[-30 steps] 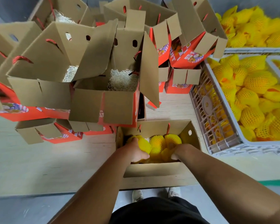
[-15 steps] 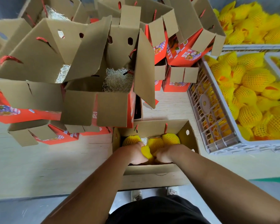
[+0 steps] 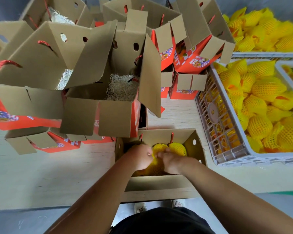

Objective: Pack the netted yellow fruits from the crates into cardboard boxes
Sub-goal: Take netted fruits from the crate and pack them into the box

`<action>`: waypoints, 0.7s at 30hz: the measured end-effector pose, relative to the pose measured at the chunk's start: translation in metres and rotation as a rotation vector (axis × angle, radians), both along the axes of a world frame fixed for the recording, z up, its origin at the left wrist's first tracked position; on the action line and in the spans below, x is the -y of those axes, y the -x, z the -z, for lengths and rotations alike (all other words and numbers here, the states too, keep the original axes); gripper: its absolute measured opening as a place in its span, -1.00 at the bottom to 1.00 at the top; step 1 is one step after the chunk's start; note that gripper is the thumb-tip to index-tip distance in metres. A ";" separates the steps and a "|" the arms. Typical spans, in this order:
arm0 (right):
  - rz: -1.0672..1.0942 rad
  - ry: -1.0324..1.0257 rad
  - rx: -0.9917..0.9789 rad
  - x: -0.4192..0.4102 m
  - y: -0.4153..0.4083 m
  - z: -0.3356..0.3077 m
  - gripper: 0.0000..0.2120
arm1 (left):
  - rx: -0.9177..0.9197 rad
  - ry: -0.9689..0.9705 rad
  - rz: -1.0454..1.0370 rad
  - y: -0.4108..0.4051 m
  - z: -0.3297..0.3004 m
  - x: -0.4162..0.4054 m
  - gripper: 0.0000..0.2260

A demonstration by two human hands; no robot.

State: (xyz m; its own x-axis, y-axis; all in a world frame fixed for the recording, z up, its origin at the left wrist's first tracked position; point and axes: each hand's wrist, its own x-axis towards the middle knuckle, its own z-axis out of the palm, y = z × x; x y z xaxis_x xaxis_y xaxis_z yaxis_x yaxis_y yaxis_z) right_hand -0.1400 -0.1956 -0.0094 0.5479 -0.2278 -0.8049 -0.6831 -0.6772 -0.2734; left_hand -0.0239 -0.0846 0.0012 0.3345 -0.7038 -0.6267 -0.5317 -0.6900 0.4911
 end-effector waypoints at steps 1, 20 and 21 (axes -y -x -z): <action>-0.033 0.026 -0.038 -0.004 -0.002 0.002 -0.37 | 0.100 -0.052 0.029 -0.006 0.000 -0.002 -0.79; 0.151 0.039 0.203 0.017 -0.010 0.001 -0.36 | -0.042 -0.088 0.076 -0.009 0.014 -0.015 -0.59; 0.161 0.036 0.219 0.021 -0.006 -0.002 -0.37 | -0.016 -0.071 0.080 -0.008 0.012 -0.015 -0.60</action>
